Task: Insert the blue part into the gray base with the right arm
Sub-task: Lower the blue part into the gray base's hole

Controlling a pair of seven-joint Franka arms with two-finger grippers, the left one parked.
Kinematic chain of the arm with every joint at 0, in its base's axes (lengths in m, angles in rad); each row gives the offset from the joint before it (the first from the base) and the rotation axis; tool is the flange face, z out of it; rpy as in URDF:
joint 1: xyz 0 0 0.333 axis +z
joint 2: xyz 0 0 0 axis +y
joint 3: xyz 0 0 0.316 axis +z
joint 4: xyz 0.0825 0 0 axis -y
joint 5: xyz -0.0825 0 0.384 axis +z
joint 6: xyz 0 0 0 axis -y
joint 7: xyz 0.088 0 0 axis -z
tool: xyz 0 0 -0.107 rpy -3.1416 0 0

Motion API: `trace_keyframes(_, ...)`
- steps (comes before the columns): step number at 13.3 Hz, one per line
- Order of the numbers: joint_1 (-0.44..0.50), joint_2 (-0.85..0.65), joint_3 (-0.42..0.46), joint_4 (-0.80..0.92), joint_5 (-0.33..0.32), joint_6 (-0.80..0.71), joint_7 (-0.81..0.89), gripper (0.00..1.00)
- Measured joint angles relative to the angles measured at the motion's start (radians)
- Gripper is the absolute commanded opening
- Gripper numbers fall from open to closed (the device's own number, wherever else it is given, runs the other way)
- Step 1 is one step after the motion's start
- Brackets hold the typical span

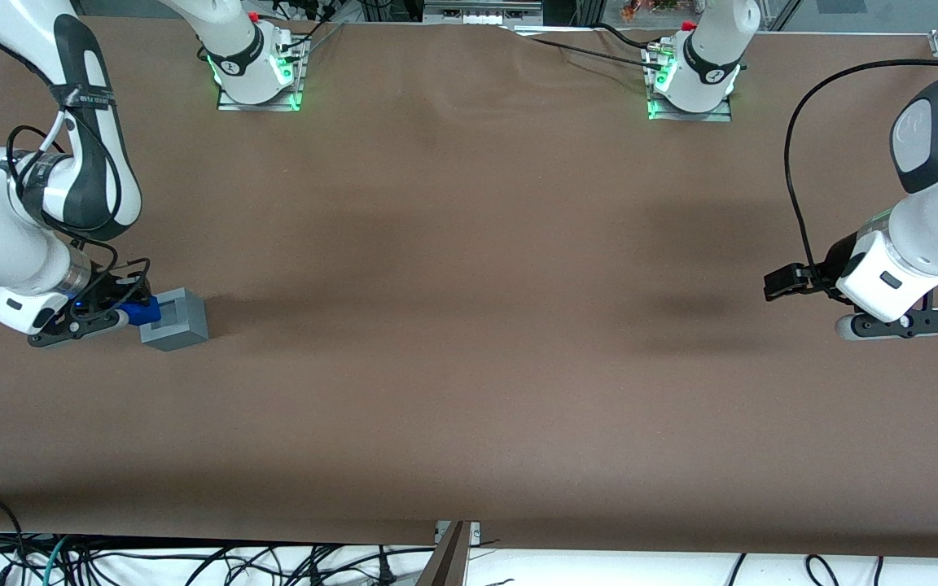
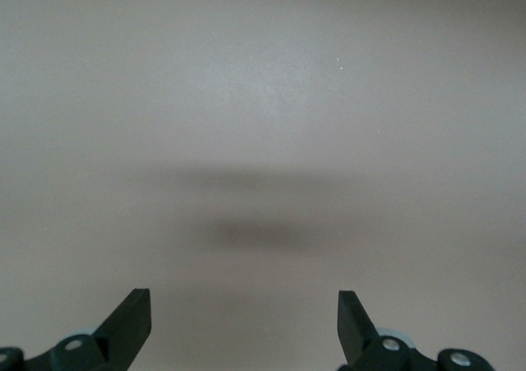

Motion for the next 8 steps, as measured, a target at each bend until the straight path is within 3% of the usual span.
trace_keyframes(8, 0.001, 0.034, 0.0, 0.0, 0.029, 0.013, 0.0, 0.28)
